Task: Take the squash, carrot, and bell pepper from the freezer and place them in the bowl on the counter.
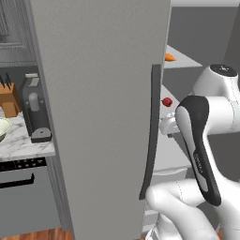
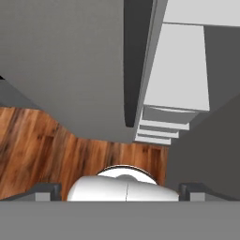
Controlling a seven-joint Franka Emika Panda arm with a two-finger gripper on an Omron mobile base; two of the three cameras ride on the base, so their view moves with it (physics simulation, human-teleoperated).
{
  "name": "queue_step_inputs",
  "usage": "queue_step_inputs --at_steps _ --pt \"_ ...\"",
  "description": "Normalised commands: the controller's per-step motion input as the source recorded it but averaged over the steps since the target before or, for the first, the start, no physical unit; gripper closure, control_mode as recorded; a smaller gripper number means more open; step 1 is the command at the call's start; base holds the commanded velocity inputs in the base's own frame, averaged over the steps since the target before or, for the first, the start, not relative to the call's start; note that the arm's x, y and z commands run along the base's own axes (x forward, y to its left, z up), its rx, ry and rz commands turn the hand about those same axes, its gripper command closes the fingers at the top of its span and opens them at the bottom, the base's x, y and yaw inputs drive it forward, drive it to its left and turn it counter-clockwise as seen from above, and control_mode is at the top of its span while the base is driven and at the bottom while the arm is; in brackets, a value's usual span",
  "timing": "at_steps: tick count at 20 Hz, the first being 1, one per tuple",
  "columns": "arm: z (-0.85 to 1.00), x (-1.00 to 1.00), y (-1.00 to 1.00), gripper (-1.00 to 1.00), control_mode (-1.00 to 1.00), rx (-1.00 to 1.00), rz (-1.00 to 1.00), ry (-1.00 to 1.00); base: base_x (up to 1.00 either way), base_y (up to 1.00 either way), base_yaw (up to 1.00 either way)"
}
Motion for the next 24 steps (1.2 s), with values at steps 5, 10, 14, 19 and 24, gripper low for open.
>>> queue_step_inputs --at_steps 5,10,14,19,24 --pt "0.0 -0.04 0.0 -1.0 1.0 0.0 0.0 0.0 0.0 0.0 0.0" --pt "0.0 0.0 0.0 -1.0 1.0 0.0 0.0 0.0 0.0 -0.09 0.01" --pt "0.0 0.0 0.0 -1.0 1.0 0.0 0.0 0.0 0.05 -0.28 0.0" --pt "0.0 0.0 0.0 -1.0 1.0 0.0 0.0 0.0 0.19 -0.38 0.0" --pt "0.0 0.0 0.0 -1.0 1.0 0.0 0.0 0.0 0.29 -0.39 0.0"
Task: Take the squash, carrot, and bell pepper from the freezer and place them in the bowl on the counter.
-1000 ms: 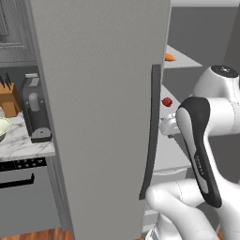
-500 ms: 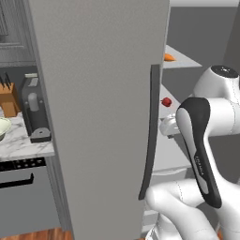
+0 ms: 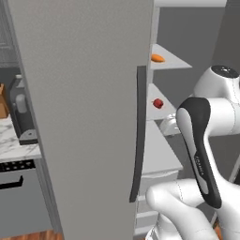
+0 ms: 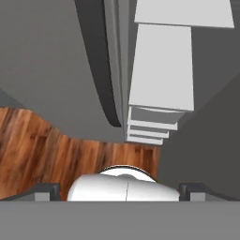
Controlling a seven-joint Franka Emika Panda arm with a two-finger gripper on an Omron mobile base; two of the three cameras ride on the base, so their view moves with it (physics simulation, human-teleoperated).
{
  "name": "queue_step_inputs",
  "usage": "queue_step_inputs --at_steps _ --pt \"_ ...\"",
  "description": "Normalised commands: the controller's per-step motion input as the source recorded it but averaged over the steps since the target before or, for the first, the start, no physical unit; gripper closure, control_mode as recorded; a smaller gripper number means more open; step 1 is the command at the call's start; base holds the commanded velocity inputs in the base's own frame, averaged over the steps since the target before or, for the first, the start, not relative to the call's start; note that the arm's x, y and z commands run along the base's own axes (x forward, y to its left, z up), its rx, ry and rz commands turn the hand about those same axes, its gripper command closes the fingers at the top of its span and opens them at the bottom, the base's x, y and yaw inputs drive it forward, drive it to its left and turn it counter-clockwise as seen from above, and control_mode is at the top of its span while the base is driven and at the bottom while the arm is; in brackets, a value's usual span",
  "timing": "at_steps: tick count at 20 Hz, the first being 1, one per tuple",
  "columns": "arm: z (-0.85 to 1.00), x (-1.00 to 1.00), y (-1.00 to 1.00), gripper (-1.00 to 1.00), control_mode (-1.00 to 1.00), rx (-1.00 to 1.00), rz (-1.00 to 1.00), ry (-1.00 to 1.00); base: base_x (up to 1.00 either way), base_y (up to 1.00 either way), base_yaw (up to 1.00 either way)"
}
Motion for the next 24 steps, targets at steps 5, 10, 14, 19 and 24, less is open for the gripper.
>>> queue_step_inputs --at_steps 5,10,14,19,24 --pt "0.0 0.0 0.0 -1.0 1.0 0.0 0.0 0.0 0.37 -0.34 0.0" --pt "0.0 0.0 0.0 -1.0 1.0 0.0 0.0 0.0 0.45 -0.23 0.0" --pt "0.0 0.0 0.0 -1.0 1.0 0.0 0.0 0.0 0.48 -0.21 0.0" --pt "0.0 0.0 0.0 -1.0 1.0 0.0 0.0 0.0 0.57 -0.03 0.0" --pt "0.0 0.0 0.0 -1.0 1.0 0.0 0.0 0.0 0.63 0.0 0.0"
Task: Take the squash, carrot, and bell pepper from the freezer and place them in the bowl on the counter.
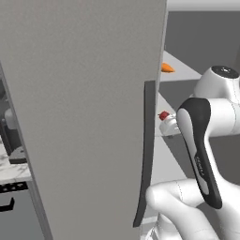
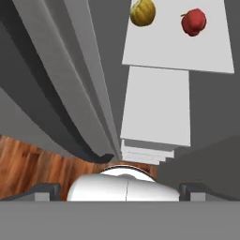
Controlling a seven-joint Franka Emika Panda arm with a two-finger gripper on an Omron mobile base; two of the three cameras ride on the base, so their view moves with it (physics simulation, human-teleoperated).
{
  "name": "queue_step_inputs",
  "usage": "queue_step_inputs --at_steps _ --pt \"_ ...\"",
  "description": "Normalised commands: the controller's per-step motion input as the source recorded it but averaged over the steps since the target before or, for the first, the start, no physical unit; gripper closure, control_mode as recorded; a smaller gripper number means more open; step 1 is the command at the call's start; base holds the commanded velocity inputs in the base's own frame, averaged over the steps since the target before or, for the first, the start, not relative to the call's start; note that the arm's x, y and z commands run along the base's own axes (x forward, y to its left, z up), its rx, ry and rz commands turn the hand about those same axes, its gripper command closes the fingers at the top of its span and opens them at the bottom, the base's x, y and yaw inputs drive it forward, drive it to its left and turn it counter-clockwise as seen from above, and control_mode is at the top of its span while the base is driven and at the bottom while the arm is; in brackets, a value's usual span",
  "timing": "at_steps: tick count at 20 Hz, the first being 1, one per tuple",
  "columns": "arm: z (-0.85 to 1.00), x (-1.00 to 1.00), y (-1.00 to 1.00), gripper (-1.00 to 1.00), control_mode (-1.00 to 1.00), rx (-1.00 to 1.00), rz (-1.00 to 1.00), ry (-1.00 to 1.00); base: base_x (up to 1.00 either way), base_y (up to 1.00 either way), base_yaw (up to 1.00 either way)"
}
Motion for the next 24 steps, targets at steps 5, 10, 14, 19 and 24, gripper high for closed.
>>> queue_step_inputs --at_steps 5,10,14,19,24 --pt "0.0 0.0 0.0 -1.0 1.0 0.0 0.0 0.0 0.44 0.0 0.0" --pt "0.0 0.0 0.0 -1.0 1.0 0.0 0.0 0.0 0.24 0.0 0.0" --pt "0.04 0.29 -0.16 -1.0 -1.0 0.0 0.0 0.0 0.06 -0.01 0.0" --pt "0.27 0.31 -0.25 -1.0 -1.0 0.02 0.0 -0.03 0.0 0.0 0.0" --pt "0.46 0.1 -0.04 -1.0 -1.0 0.0 0.0 -0.15 0.0 0.0 0.0"
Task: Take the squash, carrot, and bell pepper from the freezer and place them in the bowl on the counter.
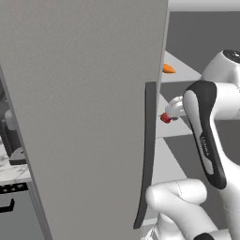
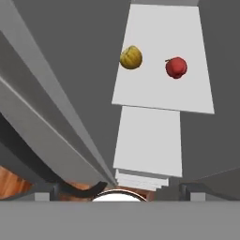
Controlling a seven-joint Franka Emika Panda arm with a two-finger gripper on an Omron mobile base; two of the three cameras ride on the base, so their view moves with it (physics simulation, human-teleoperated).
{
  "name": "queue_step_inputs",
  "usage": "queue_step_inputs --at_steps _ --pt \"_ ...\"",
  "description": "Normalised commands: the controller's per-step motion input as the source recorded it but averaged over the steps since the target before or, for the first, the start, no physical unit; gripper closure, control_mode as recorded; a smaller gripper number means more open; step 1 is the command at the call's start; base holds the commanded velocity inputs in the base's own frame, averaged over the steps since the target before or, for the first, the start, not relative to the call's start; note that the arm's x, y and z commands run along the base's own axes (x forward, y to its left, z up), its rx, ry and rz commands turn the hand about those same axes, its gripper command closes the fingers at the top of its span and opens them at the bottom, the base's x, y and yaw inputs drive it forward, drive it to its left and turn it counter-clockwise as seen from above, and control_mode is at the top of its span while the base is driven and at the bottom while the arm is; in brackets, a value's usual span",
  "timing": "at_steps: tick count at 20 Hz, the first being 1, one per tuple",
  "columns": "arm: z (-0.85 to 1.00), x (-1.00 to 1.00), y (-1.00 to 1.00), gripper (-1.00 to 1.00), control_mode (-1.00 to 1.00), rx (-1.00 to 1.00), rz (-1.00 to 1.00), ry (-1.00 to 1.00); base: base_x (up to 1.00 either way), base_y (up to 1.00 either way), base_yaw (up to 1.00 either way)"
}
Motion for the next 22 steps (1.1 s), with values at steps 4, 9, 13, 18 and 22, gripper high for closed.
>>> queue_step_inputs --at_steps 4,9,13,18,22 --pt "0.39 0.0 0.0 -1.0 -1.0 0.0 0.0 -0.24 0.0 0.0 0.0" --pt "0.26 0.0 -0.14 -1.0 -1.0 0.0 0.0 -0.28 0.0 0.0 0.0" --pt "0.22 0.16 -0.17 -1.0 -1.0 0.0 0.0 -0.21 0.0 0.0 0.0" --pt "0.38 0.29 -0.19 -1.0 -1.0 0.0 0.0 -0.05 0.0 0.0 0.0" --pt "0.53 0.46 -0.1 -1.0 -1.0 0.01 0.0 0.0 0.0 0.0 0.0"
